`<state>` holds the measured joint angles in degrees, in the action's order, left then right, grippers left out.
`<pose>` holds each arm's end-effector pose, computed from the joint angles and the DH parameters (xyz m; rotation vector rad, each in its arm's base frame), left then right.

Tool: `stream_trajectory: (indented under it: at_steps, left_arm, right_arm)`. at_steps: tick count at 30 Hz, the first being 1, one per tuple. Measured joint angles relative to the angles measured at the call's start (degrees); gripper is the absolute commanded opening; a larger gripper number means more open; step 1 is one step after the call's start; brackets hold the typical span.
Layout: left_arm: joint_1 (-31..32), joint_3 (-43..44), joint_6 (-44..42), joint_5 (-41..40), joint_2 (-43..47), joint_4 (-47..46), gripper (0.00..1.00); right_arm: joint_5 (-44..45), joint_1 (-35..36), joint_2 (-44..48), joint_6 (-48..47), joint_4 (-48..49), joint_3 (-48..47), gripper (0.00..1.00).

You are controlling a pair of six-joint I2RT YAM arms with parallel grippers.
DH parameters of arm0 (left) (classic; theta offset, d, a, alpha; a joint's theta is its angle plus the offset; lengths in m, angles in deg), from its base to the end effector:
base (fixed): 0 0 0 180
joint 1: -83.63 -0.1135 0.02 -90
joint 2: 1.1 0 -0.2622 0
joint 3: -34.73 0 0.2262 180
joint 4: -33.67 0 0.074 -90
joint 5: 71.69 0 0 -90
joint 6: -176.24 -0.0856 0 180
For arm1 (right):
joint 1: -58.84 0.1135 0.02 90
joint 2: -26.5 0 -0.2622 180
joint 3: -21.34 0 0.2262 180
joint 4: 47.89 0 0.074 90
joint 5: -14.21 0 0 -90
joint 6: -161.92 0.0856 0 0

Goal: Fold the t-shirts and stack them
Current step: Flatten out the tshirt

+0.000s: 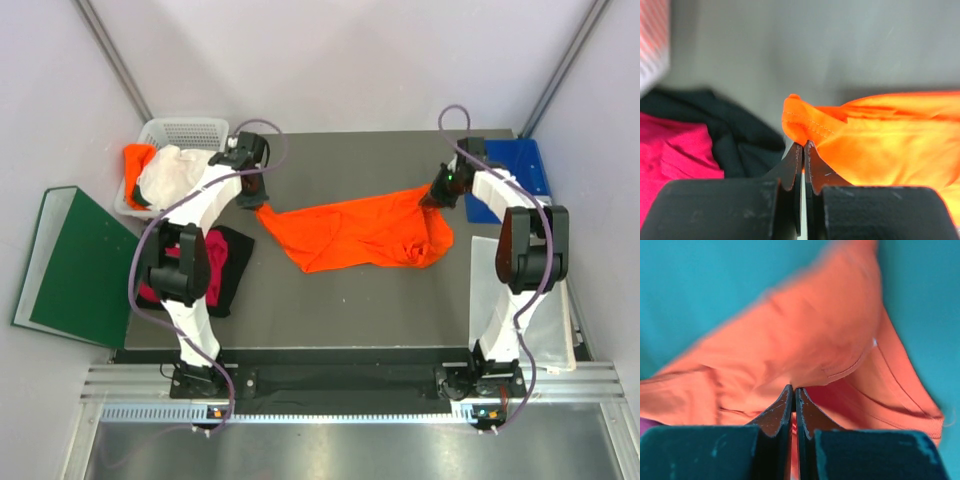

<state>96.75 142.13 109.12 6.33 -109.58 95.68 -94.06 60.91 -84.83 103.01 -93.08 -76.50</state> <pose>0.3942 -0.0736 0.2173 -0.2897 2.6164 0.0681 0.4148 0.0418 0.1723 0.5464 2.5863 0.6182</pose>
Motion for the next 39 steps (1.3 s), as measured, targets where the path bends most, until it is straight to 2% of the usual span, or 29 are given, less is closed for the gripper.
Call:
stream_trajectory:
  at_steps: [7,12,15,21,22,23,25,26,29,33,39]
  left_arm:
    - [-1.2,11.3,1.3,-1.4,-2.1,-4.1,0.00]
    - [-2.3,12.1,1.5,-0.5,-1.2,-10.1,0.00]
    - [-2.5,10.2,1.5,0.4,0.5,-12.0,0.00]
    - [-2.4,-7.3,1.6,1.6,9.3,-12.7,0.00]
    - [-2.3,-10.3,1.8,1.3,10.4,-12.4,0.14]
    - [-2.4,-13.1,2.2,0.8,11.3,-11.4,0.60]
    - [-2.6,-16.7,2.7,-0.3,11.9,-8.6,0.92]
    - [-2.8,-17.3,3.5,-1.2,11.7,-6.3,0.99]
    - [-3.6,-17.4,5.0,-1.8,11.7,-3.7,0.99]
    - [-3.8,-17.2,3.6,5.0,12.7,-8.2,0.99]
    - [3.4,-8.3,-0.8,15.0,6.8,-11.0,0.96]
  right_arm:
    - [0.8,0.0,7.6,-1.4,2.8,-13.8,0.00]
    - [1.1,0.0,15.1,-3.1,4.9,-17.2,0.00]
    - [0.9,-0.3,20.4,-4.0,5.9,-12.1,0.00]
    - [-0.9,-3.9,28.9,-3.8,5.4,8.6,0.00]
    - [-1.0,-4.4,29.0,-3.8,4.8,11.0,0.00]
    - [-1.1,-4.8,29.0,-3.6,4.4,13.0,0.00]
    - [-1.3,-5.0,29.0,-3.6,3.1,15.3,0.00]
    - [-1.5,-5.0,29.0,-3.6,2.6,15.7,0.00]
    - [-2.4,-4.9,29.2,-3.6,2.7,15.8,0.00]
    - [-3.2,-5.0,29.0,-3.6,3.7,15.7,0.00]
    - [-4.4,-5.0,25.7,-3.6,3.9,15.0,0.00]
